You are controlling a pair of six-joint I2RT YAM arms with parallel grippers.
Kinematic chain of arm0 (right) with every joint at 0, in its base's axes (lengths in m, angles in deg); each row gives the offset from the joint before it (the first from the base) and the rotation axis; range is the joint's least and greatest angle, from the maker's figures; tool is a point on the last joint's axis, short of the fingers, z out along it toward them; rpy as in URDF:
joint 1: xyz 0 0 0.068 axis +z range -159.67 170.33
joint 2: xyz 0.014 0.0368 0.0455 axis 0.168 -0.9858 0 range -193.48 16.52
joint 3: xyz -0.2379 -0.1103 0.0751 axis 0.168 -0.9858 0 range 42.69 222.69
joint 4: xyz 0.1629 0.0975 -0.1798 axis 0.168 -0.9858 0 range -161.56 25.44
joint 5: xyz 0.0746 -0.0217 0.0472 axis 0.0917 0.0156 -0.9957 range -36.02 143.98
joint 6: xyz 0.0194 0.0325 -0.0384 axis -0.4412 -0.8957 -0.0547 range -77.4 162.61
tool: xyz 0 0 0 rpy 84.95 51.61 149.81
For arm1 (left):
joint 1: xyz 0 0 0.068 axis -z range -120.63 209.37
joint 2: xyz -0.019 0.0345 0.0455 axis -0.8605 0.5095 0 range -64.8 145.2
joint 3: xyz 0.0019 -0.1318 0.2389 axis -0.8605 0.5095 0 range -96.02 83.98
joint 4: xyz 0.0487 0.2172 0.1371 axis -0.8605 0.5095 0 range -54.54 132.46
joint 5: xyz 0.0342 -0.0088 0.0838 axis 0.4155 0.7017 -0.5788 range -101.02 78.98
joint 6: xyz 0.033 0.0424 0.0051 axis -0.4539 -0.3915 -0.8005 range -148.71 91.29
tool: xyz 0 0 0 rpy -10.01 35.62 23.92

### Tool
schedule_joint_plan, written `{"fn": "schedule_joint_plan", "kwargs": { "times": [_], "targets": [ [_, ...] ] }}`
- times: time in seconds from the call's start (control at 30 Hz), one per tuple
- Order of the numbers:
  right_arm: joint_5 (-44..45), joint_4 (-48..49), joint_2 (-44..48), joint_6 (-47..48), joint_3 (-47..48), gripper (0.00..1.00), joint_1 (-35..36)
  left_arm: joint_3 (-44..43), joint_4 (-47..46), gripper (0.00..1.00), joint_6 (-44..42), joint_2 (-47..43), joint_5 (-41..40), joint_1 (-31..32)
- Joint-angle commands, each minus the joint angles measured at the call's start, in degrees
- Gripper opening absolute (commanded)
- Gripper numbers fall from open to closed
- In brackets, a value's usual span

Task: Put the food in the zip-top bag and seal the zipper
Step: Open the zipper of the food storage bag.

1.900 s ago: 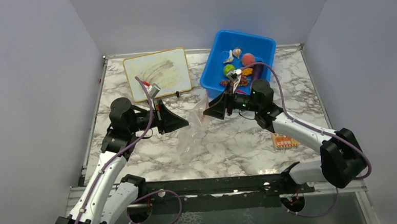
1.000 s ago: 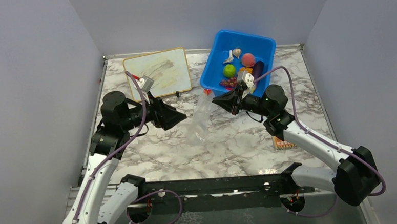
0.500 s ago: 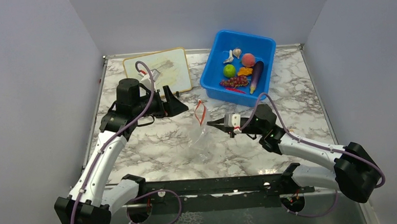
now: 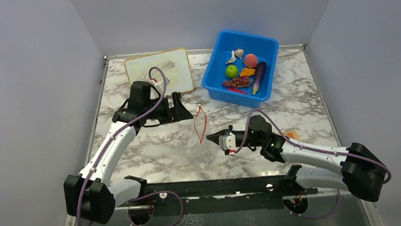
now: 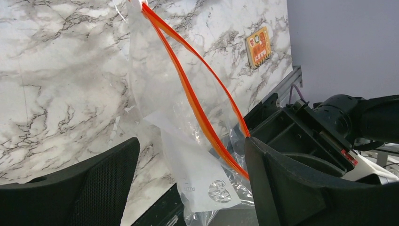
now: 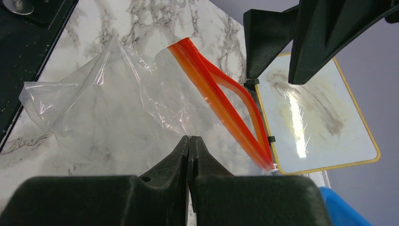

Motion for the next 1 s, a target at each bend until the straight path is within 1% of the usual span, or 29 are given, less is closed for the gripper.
{"fn": "schedule_joint_plan", "kwargs": {
  "times": [0.0,0.17,0.33,0.47,0.63,0.67,0.77,0.83,0.93,0.97],
  "targets": [
    [2.4,-0.8,0.8,2.5,-0.7,0.02,1.0,0.3,-2.0,0.85,-0.8,2.9,3.3,0.3],
    [3.0,-2.2,1.0,3.3,-0.2,0.02,2.5,0.4,-4.0,0.84,-0.1,6.0,3.4,0.4],
    [3.3,-2.6,0.6,4.2,0.1,0.02,3.3,-1.2,-5.2,0.70,-0.6,10.3,4.1,1.8],
    [3.5,-2.9,0.3,4.8,0.2,0.02,3.9,-1.8,-5.1,0.63,-2.1,13.4,2.2,3.4],
    [3.6,-2.8,0.0,4.8,0.4,0.02,4.2,-2.0,-4.9,0.52,-2.9,16.2,0.1,5.3],
    [3.6,-2.6,-0.1,4.7,0.3,0.02,4.4,-2.0,-4.9,0.47,-3.2,16.4,-0.7,5.7],
    [3.8,-2.2,-0.2,4.3,0.2,0.02,4.6,-2.5,-4.1,0.26,-4.0,16.2,-3.5,6.6],
    [4.1,-1.7,-0.2,3.7,0.2,0.02,4.6,-2.8,-3.7,0.15,-4.3,15.3,-5.1,6.7],
    [4.7,0.5,0.1,1.3,-0.1,0.02,4.6,-3.4,-3.0,0.02,-4.7,13.5,-7.2,6.7],
    [5.0,1.7,0.4,0.2,-0.4,0.02,4.6,-3.6,-2.8,0.00,-4.8,12.9,-7.8,6.8]
  ]
}}
